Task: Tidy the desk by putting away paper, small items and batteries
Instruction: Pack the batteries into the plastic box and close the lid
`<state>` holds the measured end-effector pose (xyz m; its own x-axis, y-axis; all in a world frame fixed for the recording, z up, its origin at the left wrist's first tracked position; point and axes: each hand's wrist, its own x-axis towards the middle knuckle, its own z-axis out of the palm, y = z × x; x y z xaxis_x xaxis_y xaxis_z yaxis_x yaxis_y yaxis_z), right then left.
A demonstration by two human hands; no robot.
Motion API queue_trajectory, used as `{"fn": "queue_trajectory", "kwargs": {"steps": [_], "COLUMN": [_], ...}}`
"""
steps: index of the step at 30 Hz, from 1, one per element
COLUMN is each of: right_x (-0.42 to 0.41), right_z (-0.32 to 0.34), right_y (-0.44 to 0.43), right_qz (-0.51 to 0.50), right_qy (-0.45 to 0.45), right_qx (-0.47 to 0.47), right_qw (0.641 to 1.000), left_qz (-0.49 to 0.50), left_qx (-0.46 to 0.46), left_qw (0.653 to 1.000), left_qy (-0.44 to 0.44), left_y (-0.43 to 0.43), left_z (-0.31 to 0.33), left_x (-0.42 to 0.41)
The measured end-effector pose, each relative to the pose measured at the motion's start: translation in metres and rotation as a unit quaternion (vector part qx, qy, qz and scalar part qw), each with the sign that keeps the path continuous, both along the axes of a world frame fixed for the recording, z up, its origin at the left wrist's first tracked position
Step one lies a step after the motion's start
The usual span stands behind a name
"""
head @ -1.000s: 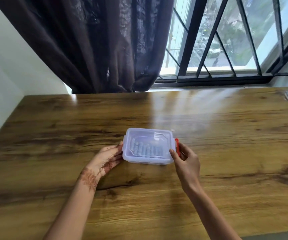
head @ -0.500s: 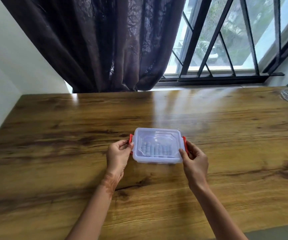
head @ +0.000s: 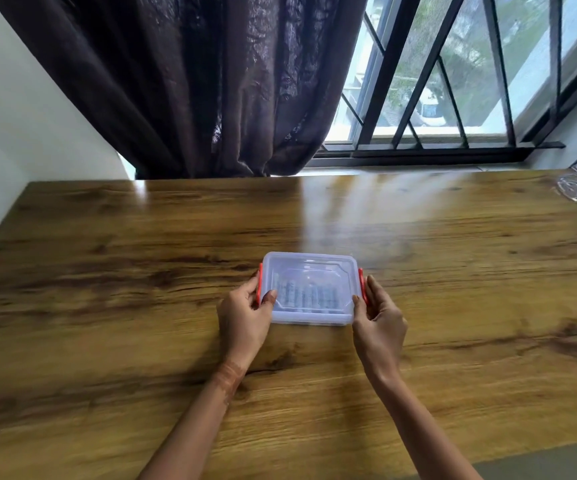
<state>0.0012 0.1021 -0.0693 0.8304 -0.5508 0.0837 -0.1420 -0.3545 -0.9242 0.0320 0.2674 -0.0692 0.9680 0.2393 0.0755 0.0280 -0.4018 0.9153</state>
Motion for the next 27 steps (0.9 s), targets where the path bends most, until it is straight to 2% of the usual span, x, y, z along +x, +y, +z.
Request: {"fn": "queue_trajectory", "kwargs": {"steps": [4, 8, 12, 16, 20, 27], "right_x": [0.0, -0.001, -0.002, -0.001, 0.0, 0.001], "right_z": [0.0, -0.002, -0.003, -0.006, -0.009, 0.005], "right_y": [0.0, -0.004, -0.01, -0.016, -0.015, -0.031], "right_qz": [0.003, 0.028, 0.049, 0.06, 0.103, 0.153], "right_qy": [0.001, 0.0, 0.008, 0.026, 0.043, 0.023], "right_qx": [-0.036, -0.036, 0.07, 0.171, 0.164, 0.174], "right_qw": [0.999, 0.999, 0.996, 0.983, 0.98, 0.972], "left_qz": [0.007, -0.013, -0.033, -0.006, 0.011, 0.032], "left_qx": [0.044, 0.02, -0.071, -0.152, -0.181, -0.182], "left_qw": [0.999, 1.0, 0.996, 0.985, 0.975, 0.978], "left_qy": [-0.013, -0.005, 0.035, 0.078, 0.128, 0.1], "left_y": [-0.003, -0.001, 0.004, 0.004, 0.002, -0.011], "left_z": [0.0, 0.003, 0.005, 0.003, -0.008, 0.004], "left_x": [0.001, -0.001, 0.001, -0.003, -0.004, -0.008]}}
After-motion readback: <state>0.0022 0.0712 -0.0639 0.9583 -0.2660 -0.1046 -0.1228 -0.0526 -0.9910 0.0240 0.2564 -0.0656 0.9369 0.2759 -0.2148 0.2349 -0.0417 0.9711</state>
